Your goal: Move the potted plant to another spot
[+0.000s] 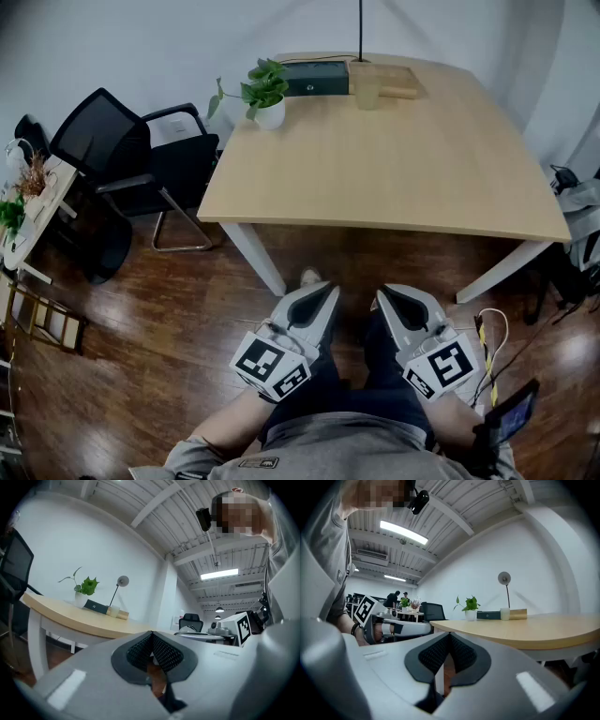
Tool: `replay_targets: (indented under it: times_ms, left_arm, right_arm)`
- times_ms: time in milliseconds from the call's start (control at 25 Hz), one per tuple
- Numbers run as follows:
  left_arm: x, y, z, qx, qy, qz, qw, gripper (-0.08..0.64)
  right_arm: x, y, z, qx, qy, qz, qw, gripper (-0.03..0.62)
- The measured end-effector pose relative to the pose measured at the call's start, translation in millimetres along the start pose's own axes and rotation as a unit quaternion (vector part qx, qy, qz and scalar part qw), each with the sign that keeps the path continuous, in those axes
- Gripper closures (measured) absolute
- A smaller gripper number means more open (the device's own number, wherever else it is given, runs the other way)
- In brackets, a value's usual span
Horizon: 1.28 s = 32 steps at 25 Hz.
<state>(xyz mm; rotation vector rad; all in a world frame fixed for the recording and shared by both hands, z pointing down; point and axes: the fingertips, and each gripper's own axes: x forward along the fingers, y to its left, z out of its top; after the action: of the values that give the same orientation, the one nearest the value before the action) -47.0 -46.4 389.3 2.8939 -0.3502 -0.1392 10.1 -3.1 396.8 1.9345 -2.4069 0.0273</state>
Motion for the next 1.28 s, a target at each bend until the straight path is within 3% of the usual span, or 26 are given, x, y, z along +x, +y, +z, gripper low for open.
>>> replay_targets:
  times_ms: [440,680,1280]
  left_arm:
    - [62.6,38.9,28.7,0.026,-0.015,-0.007,0.9995,0.56]
    - [87.0,69.3,63.0,0.047,-0.035,-0.002,0.9983,0.56]
    - [118.6,170.1,129.6,0.037,-0.039,0.058,0.9969,0.56]
  right_arm:
    - [42.2,-64.9,21.7,-0.021,-0.024,-0.006,0.999,0.586]
    - [75.1,-89.5,48.4,-0.038,-0.039,0.005,0.999,0.586]
    - [158.5,-135.1,107.5,-0.051,-0.052,0.059,0.996,0.586]
